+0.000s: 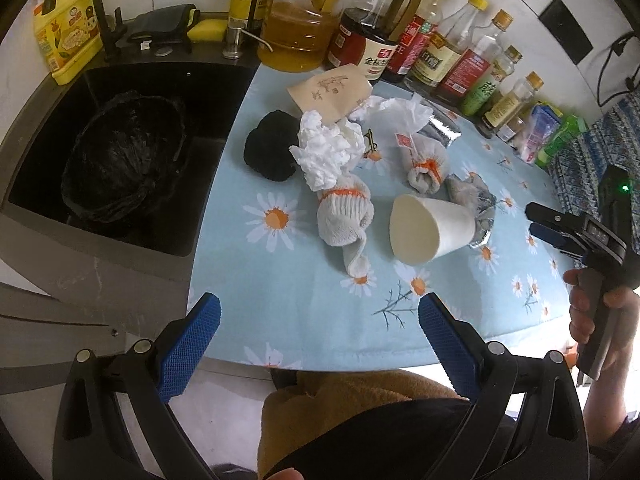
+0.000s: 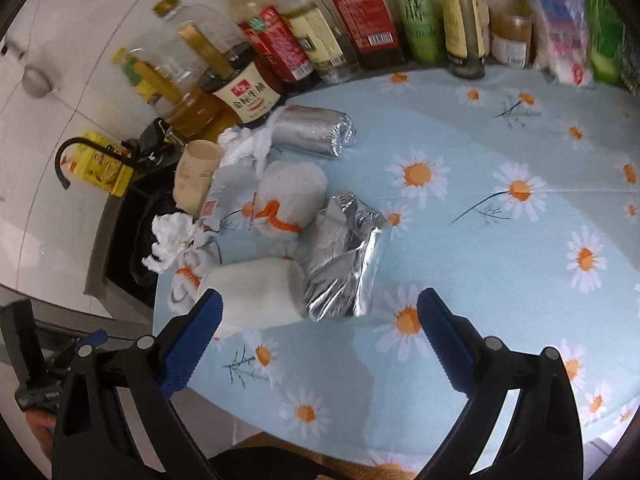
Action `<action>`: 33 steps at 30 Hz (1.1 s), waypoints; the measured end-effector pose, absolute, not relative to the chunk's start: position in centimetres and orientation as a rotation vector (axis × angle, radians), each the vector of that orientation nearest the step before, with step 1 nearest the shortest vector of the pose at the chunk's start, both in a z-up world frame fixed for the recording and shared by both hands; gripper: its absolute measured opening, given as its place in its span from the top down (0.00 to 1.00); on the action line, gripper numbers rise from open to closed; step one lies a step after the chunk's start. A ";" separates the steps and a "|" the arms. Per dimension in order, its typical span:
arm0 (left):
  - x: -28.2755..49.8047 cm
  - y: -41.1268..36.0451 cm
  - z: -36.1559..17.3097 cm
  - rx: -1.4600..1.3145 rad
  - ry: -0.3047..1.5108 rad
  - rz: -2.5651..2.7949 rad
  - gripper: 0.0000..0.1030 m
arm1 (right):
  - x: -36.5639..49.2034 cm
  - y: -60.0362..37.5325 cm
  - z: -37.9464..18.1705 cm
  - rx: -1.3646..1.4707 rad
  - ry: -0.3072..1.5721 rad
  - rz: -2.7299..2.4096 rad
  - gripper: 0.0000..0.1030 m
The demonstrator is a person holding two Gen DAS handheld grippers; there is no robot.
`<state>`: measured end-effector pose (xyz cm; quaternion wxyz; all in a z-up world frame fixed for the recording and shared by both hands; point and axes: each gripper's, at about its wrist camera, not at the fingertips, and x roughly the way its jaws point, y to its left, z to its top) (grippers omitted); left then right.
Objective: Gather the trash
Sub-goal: 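Lower the right tool onto the crumpled silver foil packet and close it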
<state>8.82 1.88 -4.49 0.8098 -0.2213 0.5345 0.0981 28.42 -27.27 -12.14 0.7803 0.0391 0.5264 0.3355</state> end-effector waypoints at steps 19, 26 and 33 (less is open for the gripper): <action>12.3 1.1 -5.6 -0.479 1.174 0.266 0.07 | 34.5 -24.4 -18.0 0.114 1.322 0.768 0.43; 13.2 0.7 -5.4 -0.469 1.166 0.263 0.07 | 34.6 -24.3 -17.4 0.091 1.304 0.776 0.47; 15.2 1.5 -4.6 -0.432 1.150 0.275 0.07 | 34.8 -26.0 -14.5 0.087 1.217 0.779 0.47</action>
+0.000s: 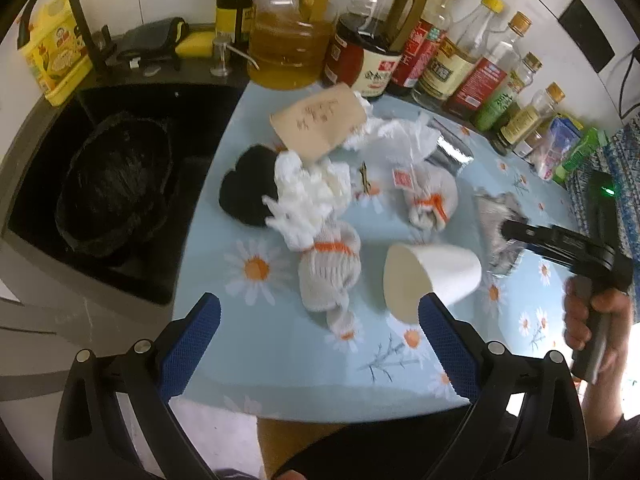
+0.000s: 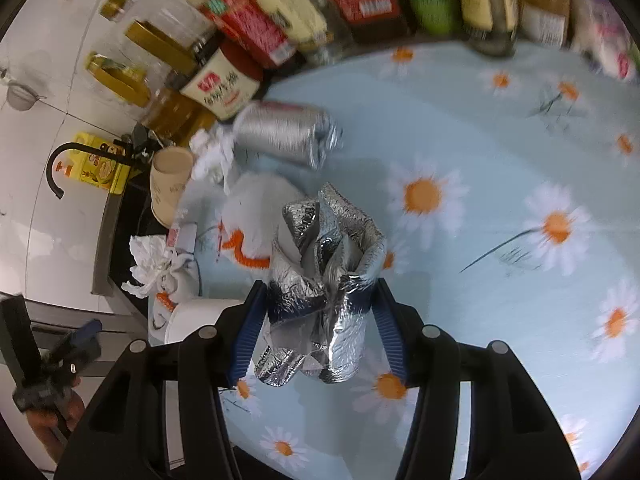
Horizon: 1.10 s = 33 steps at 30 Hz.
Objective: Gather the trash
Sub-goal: 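Lower the right tool onto the crumpled silver foil packet and close it, then close the left tool on the white crumpled tissue while the right tool holds the foil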
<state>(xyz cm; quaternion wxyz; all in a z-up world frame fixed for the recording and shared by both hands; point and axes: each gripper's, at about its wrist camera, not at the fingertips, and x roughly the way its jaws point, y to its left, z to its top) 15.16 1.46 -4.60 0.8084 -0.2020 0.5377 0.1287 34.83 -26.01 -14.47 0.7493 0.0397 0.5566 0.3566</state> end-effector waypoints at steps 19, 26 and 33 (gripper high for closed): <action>23.1 3.7 -8.0 -0.296 1.200 0.277 0.31 | 35.6 -29.9 -11.3 0.100 1.082 0.790 0.47; 24.3 4.0 -9.7 -0.262 1.262 0.280 0.44 | 36.3 -29.9 -12.0 0.123 1.100 0.791 0.47; 24.3 3.8 -10.0 -0.242 1.261 0.256 0.61 | 36.3 -29.5 -12.3 0.119 1.114 0.799 0.47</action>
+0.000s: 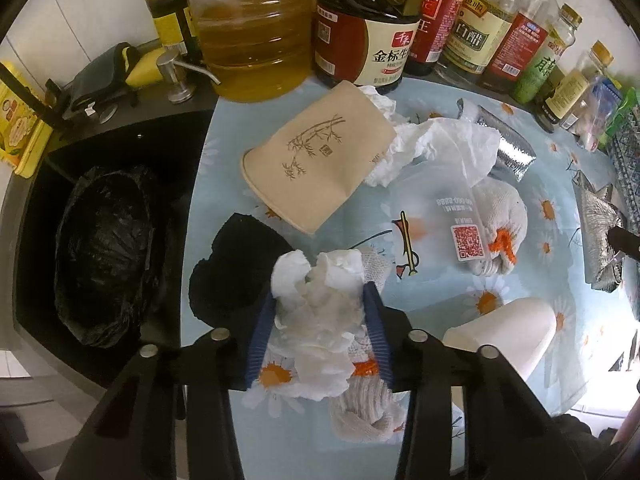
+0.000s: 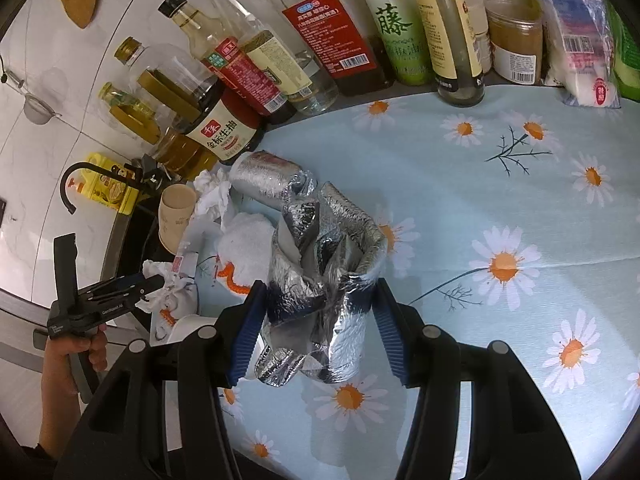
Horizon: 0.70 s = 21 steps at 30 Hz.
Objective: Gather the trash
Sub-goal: 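Close the left tool on the white crumpled tissue while the right tool holds the foil, then carry the tissue and foil over the black trash bin in the sink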
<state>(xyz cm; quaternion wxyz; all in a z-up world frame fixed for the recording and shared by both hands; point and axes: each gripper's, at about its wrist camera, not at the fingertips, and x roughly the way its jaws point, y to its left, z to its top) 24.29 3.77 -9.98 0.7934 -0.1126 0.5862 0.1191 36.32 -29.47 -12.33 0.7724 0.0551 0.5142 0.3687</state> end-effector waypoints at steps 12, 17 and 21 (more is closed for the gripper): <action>22.8 4.0 -7.6 -0.285 1.177 0.262 0.64 | 35.3 -28.8 -11.3 0.091 1.100 0.832 0.47; 21.8 4.4 -6.2 -0.308 1.136 0.272 0.64 | 34.7 -27.9 -10.4 0.070 1.087 0.857 0.47; 20.8 4.9 -5.0 -0.326 1.103 0.270 0.64 | 34.0 -26.5 -9.4 0.041 1.078 0.877 0.47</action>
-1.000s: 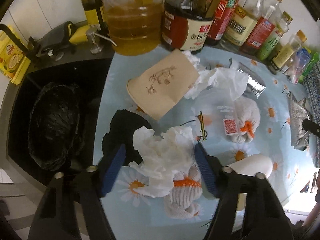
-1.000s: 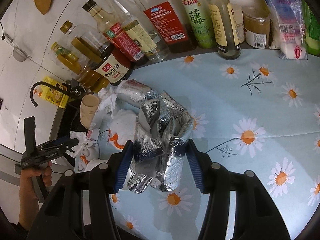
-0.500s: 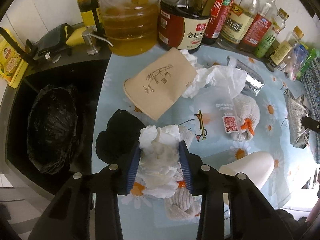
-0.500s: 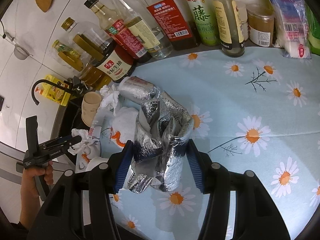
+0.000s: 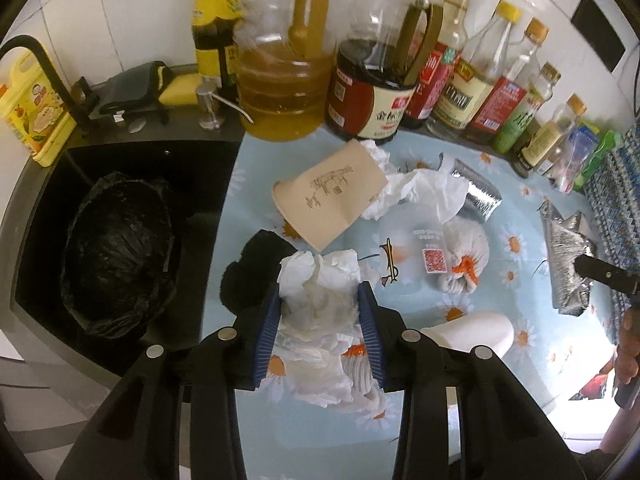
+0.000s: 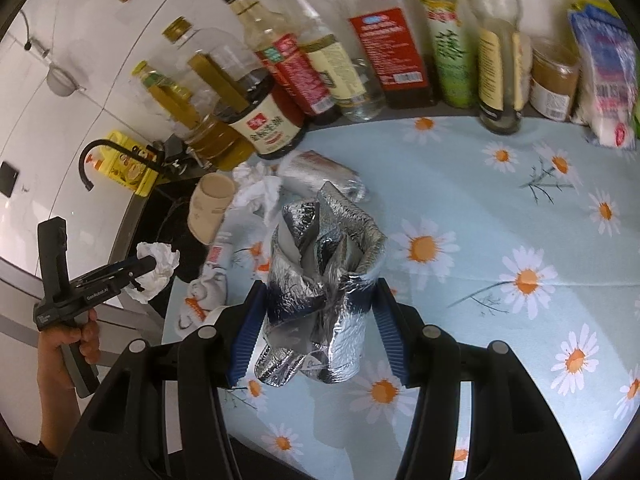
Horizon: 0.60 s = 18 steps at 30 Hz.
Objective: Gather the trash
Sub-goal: 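Carry the tissue and foil over the black trash bin in the sink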
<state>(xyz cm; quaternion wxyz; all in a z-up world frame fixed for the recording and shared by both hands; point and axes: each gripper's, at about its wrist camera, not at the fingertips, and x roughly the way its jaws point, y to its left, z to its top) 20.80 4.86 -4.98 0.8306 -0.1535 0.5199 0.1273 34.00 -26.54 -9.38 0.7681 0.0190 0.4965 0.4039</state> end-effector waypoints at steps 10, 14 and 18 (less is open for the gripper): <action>17.5 8.7 -3.1 -0.374 1.029 0.253 0.64 | 29.9 -19.8 -7.1 -0.036 1.042 0.944 0.47; 15.9 11.2 -2.8 -0.391 1.011 0.249 0.64 | 27.9 -16.2 -6.7 -0.063 1.052 0.973 0.47; 14.4 14.3 -2.9 -0.413 1.008 0.252 0.64 | 26.1 -12.2 -6.5 -0.100 1.059 0.995 0.47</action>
